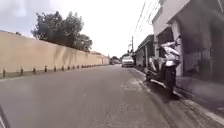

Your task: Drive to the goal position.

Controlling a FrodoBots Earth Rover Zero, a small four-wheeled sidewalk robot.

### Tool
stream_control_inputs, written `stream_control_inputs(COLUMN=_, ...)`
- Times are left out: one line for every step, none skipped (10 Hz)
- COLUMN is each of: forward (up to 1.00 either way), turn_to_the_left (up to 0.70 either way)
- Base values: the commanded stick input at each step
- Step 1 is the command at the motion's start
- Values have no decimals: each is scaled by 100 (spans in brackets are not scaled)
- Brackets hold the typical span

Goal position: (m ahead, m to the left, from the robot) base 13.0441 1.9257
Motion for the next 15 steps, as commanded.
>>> stream_control_inputs(forward=70, turn_to_the_left=1)
stream_control_inputs(forward=70, turn_to_the_left=1)
stream_control_inputs(forward=70, turn_to_the_left=1)
stream_control_inputs(forward=70, turn_to_the_left=1)
stream_control_inputs(forward=70, turn_to_the_left=1)
stream_control_inputs(forward=70, turn_to_the_left=1)
stream_control_inputs(forward=70, turn_to_the_left=1)
stream_control_inputs(forward=70, turn_to_the_left=1)
stream_control_inputs(forward=70, turn_to_the_left=1)
stream_control_inputs(forward=70, turn_to_the_left=1)
stream_control_inputs(forward=70, turn_to_the_left=1)
stream_control_inputs(forward=70, turn_to_the_left=1)
stream_control_inputs(forward=70, turn_to_the_left=1)
stream_control_inputs(forward=70, turn_to_the_left=1)
stream_control_inputs(forward=70, turn_to_the_left=1)
